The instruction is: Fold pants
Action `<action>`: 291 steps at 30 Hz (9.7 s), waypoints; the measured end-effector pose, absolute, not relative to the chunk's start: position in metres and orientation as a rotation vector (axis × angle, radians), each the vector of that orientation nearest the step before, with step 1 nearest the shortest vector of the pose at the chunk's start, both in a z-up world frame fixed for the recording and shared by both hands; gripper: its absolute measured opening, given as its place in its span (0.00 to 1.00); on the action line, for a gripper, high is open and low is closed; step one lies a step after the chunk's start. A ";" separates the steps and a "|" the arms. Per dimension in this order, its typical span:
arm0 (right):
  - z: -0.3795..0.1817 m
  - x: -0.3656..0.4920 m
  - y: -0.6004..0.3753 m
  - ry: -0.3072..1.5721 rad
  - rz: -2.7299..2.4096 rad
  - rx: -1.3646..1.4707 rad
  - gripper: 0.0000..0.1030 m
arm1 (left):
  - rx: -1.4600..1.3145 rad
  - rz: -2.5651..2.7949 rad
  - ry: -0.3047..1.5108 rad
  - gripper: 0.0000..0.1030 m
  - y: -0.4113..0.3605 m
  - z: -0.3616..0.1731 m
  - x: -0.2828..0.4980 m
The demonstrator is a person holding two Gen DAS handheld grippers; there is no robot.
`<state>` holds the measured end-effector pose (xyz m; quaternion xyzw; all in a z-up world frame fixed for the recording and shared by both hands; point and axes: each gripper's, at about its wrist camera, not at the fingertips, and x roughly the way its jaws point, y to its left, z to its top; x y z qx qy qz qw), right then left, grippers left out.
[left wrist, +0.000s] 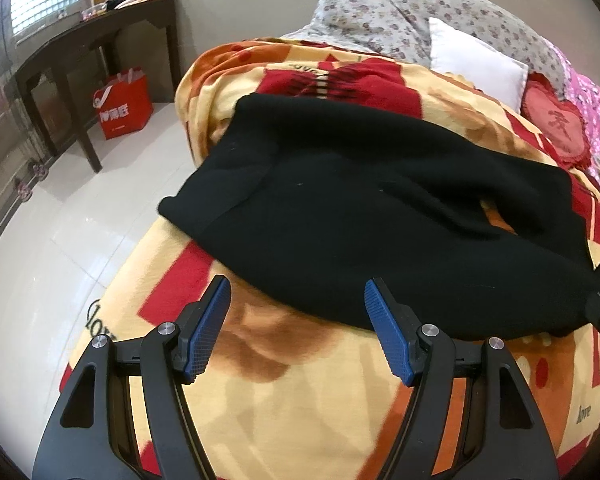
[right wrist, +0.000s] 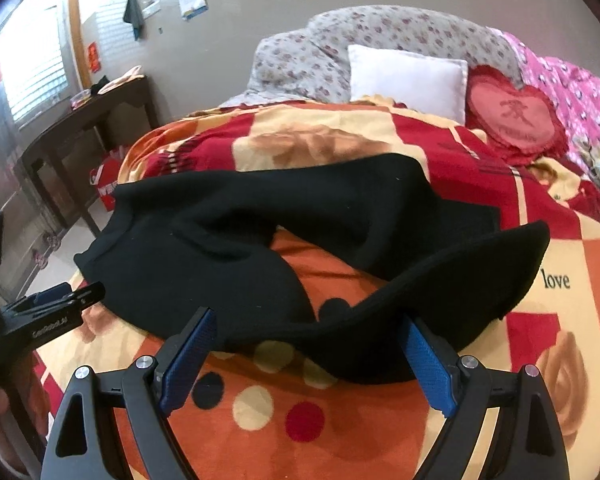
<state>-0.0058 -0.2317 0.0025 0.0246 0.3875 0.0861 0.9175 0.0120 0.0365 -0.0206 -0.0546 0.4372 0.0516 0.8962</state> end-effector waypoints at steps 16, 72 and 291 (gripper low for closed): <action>-0.002 -0.025 -0.212 0.788 0.356 0.063 0.87 | -0.218 0.202 0.946 0.68 0.088 -0.033 0.014; -0.057 0.034 -0.337 0.859 0.215 0.249 0.55 | -0.251 0.185 1.013 0.69 0.085 -0.054 0.057; -0.055 0.080 -0.172 0.913 0.555 0.137 0.28 | -0.313 0.106 0.884 0.18 0.130 -0.002 0.007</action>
